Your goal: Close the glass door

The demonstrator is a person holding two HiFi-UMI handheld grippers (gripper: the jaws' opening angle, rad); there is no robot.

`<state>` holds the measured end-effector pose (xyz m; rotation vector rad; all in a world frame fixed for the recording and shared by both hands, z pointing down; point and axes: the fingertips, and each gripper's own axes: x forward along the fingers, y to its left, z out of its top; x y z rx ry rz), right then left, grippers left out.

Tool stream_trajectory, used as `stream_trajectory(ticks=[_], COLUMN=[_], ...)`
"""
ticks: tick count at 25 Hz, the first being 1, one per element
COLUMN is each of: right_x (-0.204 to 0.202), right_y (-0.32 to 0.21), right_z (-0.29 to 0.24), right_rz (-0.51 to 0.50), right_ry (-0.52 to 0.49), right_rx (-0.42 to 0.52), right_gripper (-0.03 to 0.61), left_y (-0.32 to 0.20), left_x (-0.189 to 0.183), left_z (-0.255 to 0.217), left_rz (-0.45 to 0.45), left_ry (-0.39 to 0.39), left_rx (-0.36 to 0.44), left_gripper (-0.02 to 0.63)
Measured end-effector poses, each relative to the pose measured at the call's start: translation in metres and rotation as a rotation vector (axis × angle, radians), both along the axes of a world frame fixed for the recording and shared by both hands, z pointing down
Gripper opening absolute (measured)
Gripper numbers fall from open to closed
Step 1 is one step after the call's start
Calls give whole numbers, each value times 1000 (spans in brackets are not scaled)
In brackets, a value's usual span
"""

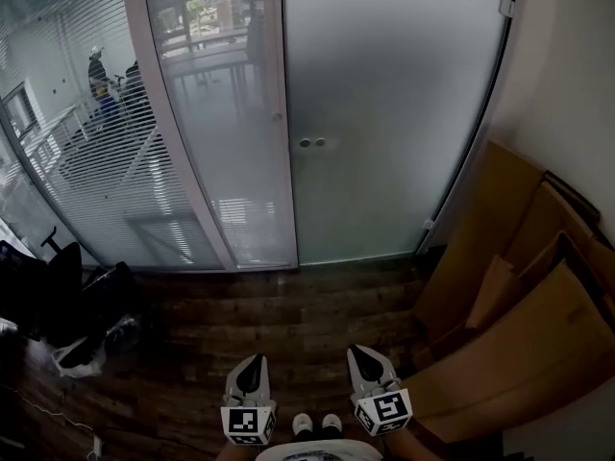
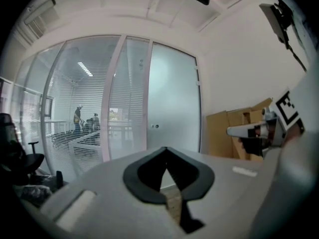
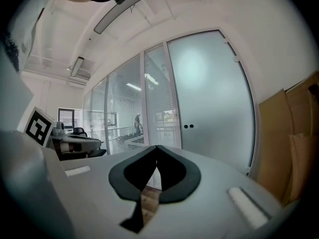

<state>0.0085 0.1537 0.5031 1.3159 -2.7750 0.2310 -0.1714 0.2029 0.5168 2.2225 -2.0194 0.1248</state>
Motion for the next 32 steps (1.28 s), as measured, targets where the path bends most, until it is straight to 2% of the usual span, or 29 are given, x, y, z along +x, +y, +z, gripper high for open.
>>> stream_trajectory(ticks=[6, 19, 25, 32], right_x=[21, 25, 25, 29], right_y=[-8, -14, -18, -24], right_z=[-12, -10, -13, -8], right_rz=[56, 56, 66, 77], right_ry=[3, 27, 33, 20], right_rx=[26, 40, 52, 24], right_gripper=[8, 6, 6, 6], left_y=[-13, -37, -42, -48], left_x=[13, 42, 42, 43], left_z=[-24, -22, -27, -31], left_rz=[15, 97, 101, 96], left_ry=[-27, -22, -29, -30], left_rx=[52, 46, 53, 59], left_gripper=[3, 3, 3, 3])
